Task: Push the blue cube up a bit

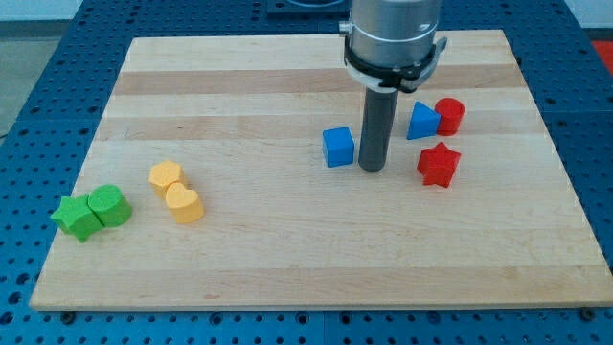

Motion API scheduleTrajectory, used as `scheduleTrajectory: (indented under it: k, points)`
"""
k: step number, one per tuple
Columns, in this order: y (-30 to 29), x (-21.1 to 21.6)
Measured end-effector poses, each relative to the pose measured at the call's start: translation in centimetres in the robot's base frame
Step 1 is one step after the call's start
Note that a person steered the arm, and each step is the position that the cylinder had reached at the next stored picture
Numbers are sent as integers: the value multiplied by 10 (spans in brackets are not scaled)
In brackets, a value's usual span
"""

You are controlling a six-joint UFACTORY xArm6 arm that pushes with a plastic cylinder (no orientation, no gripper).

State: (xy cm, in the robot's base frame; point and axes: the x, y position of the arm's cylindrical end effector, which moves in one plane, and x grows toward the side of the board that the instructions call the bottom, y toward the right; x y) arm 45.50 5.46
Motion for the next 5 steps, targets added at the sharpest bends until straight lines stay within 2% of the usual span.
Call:
scheduleTrajectory:
  k: [1,5]
  points:
    - [-25,-1]
    - [-29,-11]
